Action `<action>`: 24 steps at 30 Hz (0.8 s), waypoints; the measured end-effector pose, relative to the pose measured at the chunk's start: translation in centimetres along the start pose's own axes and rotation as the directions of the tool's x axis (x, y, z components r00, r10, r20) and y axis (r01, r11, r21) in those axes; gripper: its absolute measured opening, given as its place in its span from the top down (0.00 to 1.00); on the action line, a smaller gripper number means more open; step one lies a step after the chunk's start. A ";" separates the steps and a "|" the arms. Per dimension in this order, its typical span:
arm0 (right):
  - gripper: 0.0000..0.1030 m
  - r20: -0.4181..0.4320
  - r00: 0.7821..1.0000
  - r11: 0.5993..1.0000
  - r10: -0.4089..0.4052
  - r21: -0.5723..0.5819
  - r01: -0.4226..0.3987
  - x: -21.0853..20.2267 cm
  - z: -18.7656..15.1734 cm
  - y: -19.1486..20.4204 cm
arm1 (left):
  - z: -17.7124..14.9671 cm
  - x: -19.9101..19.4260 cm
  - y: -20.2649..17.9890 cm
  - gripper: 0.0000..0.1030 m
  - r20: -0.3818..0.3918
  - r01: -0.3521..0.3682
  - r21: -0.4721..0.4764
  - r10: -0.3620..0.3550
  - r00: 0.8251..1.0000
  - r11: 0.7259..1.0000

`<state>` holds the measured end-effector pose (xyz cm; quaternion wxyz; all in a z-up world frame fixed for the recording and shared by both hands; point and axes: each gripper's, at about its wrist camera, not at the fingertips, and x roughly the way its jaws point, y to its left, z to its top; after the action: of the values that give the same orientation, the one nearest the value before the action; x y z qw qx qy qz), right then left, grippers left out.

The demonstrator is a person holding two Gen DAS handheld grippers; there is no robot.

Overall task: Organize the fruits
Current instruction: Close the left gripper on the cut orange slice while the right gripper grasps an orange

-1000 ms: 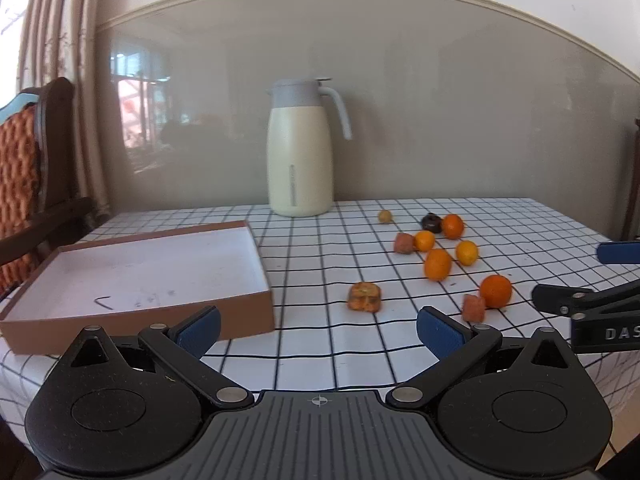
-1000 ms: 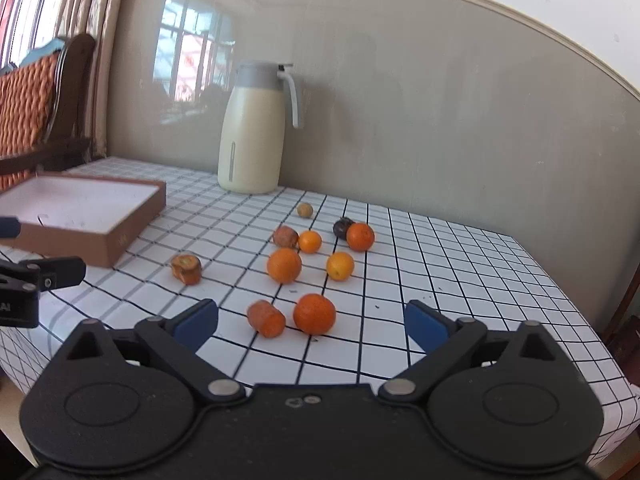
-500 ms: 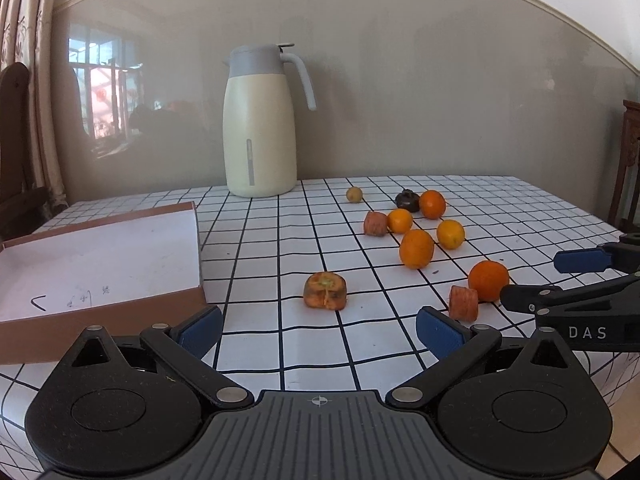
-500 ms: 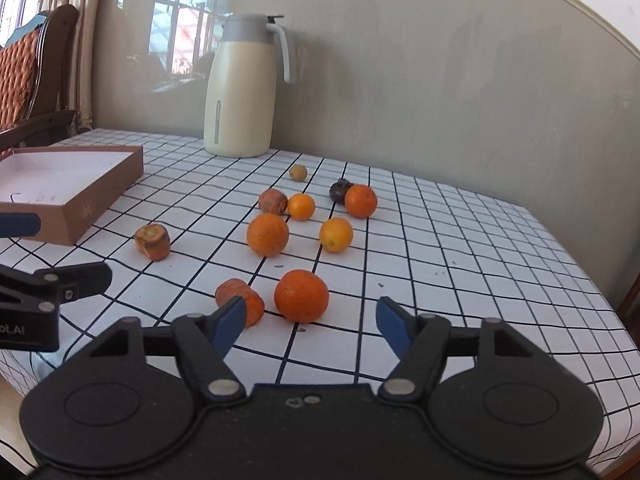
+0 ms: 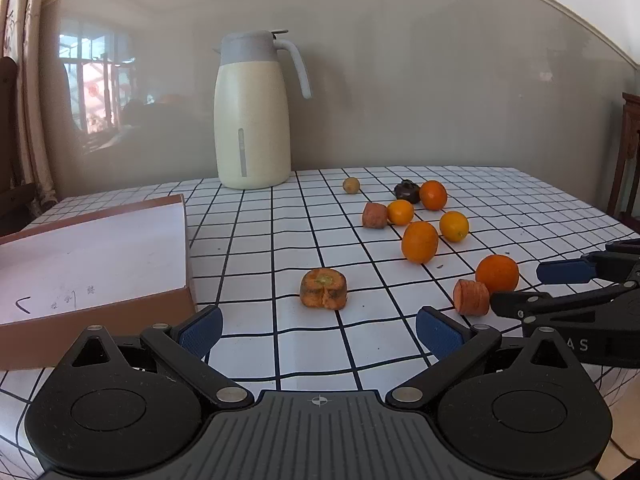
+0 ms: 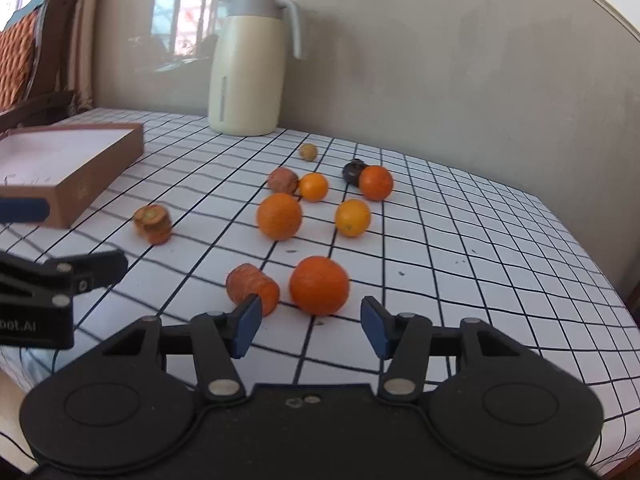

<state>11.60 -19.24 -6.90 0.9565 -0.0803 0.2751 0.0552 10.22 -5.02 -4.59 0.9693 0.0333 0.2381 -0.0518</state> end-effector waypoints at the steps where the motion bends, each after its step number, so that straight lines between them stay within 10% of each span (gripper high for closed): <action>1: 0.59 0.000 1.000 1.000 -0.002 0.011 0.002 0.1 0.0 -0.3 | 0.1 0.3 0.0 0.01 -0.002 0.004 0.001 -0.004 1.000 1.000; 24: 0.73 -0.042 0.998 0.996 0.044 0.073 -0.041 3.5 1.3 -2.0 | 1.3 6.7 -1.6 0.37 -0.084 0.018 -0.021 -0.020 0.996 1.000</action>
<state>15.55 -20.72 -7.46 0.9512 -0.0410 0.2992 0.0638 16.54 -7.26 -6.68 0.9581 0.0236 0.2797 -0.0571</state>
